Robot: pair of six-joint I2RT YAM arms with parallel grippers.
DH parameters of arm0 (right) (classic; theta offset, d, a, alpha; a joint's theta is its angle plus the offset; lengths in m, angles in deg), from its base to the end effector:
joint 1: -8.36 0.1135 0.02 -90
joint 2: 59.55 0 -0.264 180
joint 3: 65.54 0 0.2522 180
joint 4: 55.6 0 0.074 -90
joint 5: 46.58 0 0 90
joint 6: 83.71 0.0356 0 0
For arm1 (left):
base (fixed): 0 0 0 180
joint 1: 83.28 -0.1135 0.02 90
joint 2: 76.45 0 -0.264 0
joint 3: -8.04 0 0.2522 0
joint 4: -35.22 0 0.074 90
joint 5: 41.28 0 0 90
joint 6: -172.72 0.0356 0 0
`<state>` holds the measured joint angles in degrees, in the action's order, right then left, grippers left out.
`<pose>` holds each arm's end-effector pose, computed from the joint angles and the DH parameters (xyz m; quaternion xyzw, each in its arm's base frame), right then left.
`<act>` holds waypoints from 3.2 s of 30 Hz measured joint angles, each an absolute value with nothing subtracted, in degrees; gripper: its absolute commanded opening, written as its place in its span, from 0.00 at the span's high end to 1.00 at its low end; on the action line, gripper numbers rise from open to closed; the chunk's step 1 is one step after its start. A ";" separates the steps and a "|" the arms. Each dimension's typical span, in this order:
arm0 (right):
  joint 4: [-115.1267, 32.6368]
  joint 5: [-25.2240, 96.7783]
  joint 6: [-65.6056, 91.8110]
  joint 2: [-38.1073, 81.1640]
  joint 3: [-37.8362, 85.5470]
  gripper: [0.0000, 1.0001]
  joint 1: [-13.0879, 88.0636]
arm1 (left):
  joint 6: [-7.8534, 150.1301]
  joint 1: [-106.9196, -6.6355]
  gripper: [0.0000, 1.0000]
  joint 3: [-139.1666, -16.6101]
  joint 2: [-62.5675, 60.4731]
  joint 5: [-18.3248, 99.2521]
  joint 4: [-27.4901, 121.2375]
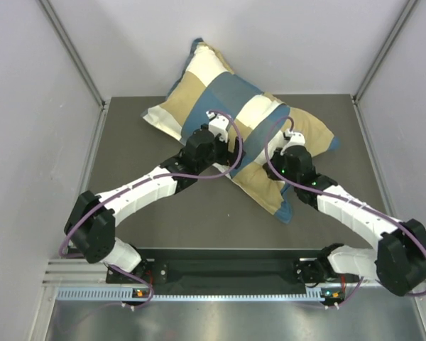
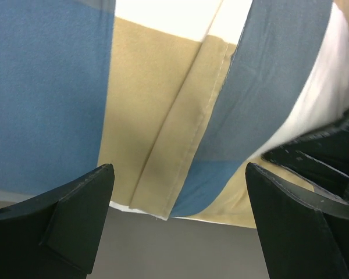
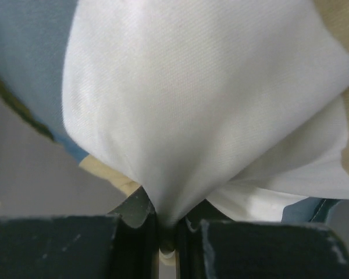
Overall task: Remove the pillowcase from the pillow
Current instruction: Locate the opening of the pillowcase, then expand the opening of the pillowcase
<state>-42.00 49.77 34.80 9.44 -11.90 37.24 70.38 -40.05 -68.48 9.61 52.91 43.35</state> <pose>0.2333 0.1242 0.2402 0.0254 0.8602 0.2016 0.4678 0.2604 -0.2412 0.3018 0.1941 0.7834 -0.2488 0.5355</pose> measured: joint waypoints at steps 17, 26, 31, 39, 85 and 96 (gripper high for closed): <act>-26.44 53.05 44.53 -6.45 -12.43 1.00 54.03 | 70.16 -39.07 0.09 -62.38 4.73 59.82 40.68; -27.88 56.41 48.68 -9.12 -16.25 1.00 58.14 | 69.86 -39.49 0.36 -62.30 6.50 64.69 40.29; -27.49 57.26 50.17 -10.95 -16.97 1.00 59.01 | 69.37 -39.36 0.81 -63.67 8.52 65.52 39.02; -25.81 60.00 51.54 -11.59 -17.28 1.00 59.10 | 69.53 -40.12 1.00 -63.56 8.80 61.52 37.43; -24.04 58.75 21.75 15.69 14.33 0.17 51.50 | 53.59 -22.57 1.00 -48.05 -12.14 73.81 43.11; -24.13 67.06 23.43 17.83 13.34 0.92 51.71 | 52.09 -22.53 1.00 -47.98 -14.15 76.14 46.21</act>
<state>-24.13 67.06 23.43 17.83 13.34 51.71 52.09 -22.53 -47.98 -14.15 76.14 46.21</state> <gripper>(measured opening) 0.197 0.015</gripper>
